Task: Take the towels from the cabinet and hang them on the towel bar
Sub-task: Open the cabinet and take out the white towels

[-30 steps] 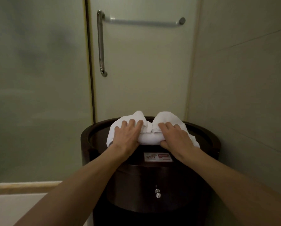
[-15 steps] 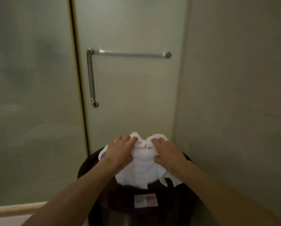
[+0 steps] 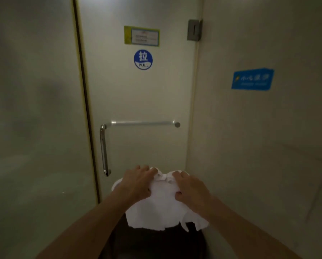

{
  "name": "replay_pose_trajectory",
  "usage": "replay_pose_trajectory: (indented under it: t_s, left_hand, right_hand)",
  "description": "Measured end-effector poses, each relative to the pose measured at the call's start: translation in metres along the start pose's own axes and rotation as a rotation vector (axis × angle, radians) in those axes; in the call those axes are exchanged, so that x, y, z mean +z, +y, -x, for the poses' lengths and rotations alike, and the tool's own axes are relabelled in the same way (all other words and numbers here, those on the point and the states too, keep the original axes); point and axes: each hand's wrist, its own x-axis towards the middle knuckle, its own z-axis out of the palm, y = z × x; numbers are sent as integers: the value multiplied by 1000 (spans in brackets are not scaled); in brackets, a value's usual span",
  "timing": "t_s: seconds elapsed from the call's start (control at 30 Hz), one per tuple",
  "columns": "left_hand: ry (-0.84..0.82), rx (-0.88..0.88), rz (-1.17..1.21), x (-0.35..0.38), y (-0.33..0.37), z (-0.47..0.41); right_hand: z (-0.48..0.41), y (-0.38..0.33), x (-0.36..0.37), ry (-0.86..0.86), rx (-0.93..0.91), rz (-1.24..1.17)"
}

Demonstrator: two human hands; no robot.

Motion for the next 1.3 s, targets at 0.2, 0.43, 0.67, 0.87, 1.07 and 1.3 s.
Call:
replay_pose_trajectory:
  t_s: [0.2, 0.43, 0.67, 0.87, 1.07, 1.3]
  left_hand:
    - [6, 7, 29, -104, 2, 12]
    - [5, 95, 70, -160, 17, 66]
    - [-15, 295, 109, -182, 58, 114]
    - [-2, 453, 170, -202, 115, 141]
    - [43, 502, 174, -213, 158, 163]
    - [23, 458, 208, -220, 155, 173]
  right_hand:
    - [7, -11, -105, -9, 15, -10]
    - [70, -40, -170, -25, 80, -13]
    - [164, -55, -202, -60, 263, -21]
    - [241, -46, -233, -56, 404, 12]
    - [290, -41, -255, -42, 482, 74]
    - [289, -42, -262, -58, 443, 66]
